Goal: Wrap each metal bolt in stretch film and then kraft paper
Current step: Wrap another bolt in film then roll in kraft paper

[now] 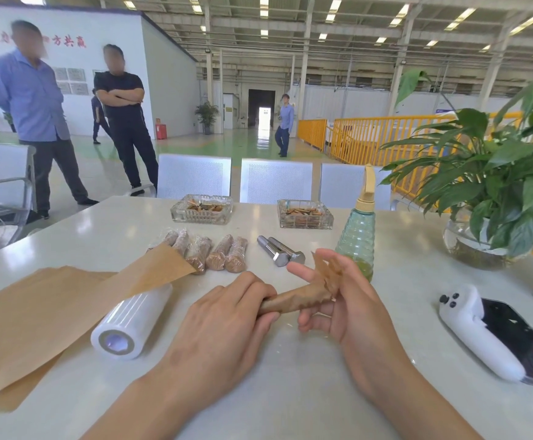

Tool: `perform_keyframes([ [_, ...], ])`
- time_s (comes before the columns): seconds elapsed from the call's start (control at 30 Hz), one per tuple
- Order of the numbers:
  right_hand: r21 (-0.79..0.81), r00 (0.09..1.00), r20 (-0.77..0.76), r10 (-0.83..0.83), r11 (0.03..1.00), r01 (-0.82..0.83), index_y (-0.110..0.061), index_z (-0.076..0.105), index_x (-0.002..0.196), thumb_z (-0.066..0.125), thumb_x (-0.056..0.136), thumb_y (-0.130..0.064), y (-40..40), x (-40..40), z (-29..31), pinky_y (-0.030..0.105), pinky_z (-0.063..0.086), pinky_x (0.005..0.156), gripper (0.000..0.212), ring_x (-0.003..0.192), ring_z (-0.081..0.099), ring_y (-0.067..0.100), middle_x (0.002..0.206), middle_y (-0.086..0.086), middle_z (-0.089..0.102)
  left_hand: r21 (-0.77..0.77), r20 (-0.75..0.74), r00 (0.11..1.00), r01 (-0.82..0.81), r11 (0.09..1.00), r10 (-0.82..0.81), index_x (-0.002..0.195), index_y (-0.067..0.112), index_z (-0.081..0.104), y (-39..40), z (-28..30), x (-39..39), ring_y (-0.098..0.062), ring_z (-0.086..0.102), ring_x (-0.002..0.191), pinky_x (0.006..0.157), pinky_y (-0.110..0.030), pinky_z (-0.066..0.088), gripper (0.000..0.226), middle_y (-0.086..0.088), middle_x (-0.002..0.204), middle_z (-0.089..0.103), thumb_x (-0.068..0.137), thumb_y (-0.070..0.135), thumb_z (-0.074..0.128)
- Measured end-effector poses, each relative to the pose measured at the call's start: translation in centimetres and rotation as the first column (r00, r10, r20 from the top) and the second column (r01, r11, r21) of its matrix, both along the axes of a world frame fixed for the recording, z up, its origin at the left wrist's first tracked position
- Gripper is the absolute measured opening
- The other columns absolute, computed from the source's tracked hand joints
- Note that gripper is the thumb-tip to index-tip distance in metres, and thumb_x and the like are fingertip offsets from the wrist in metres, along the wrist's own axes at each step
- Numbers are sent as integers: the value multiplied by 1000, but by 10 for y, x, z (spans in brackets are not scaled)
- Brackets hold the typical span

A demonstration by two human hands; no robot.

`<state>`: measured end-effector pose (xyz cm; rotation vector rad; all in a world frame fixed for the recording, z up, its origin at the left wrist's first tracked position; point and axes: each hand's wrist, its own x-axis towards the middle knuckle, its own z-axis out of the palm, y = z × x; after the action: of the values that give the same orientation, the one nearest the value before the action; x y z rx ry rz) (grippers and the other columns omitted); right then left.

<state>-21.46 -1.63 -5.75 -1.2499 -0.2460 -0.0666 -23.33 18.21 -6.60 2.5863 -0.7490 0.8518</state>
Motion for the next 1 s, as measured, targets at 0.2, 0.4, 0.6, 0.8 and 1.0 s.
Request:
perform_keyframes([
  [0.2, -34, 997, 71, -38, 999, 41, -18, 60, 107, 54, 104, -27, 2, -1, -2, 38, 57, 55, 11, 58, 66, 32, 114, 10, 77, -41, -22, 1000, 18, 999, -19, 113, 27, 55, 4, -2, 2, -19, 55, 75, 66, -38, 49, 25, 14, 105, 51, 103, 44, 39],
  [0.4, -170, 960, 194, -200, 957, 234, -26, 69, 92, 59, 103, -18, 4, 1, -6, 34, 53, 45, 16, 46, 62, 29, 76, 13, 72, -17, -47, 999, 5, 1000, -6, 114, 27, 56, 5, -1, 0, -20, 55, 75, 67, -39, 49, 30, 12, 105, 52, 102, 47, 36],
  [0.6, -219, 949, 258, -180, 946, 239, -18, 77, 91, 62, 101, -14, 5, -1, -8, 35, 55, 47, 19, 47, 63, 29, 77, 9, 73, -5, -42, 999, 13, 1000, -13, 113, 27, 56, 5, 0, -1, -20, 53, 73, 67, -40, 49, 29, 12, 104, 52, 103, 46, 36],
  [0.8, -239, 965, 223, -138, 952, 192, -9, 79, 92, 65, 97, -12, 3, -3, -6, 36, 58, 52, 16, 53, 65, 28, 81, 16, 73, -14, -49, 998, 26, 1000, -27, 115, 28, 56, 9, -1, 0, -20, 52, 75, 68, -42, 49, 29, 13, 105, 50, 103, 47, 37],
  [1.0, -265, 967, 237, -97, 951, 160, -17, 78, 93, 68, 96, -12, 2, -2, -6, 36, 58, 53, 12, 54, 66, 28, 91, 13, 74, -37, -21, 999, 46, 998, -47, 113, 29, 54, 8, -1, 1, -19, 52, 74, 67, -42, 49, 24, 14, 105, 50, 103, 45, 39],
])
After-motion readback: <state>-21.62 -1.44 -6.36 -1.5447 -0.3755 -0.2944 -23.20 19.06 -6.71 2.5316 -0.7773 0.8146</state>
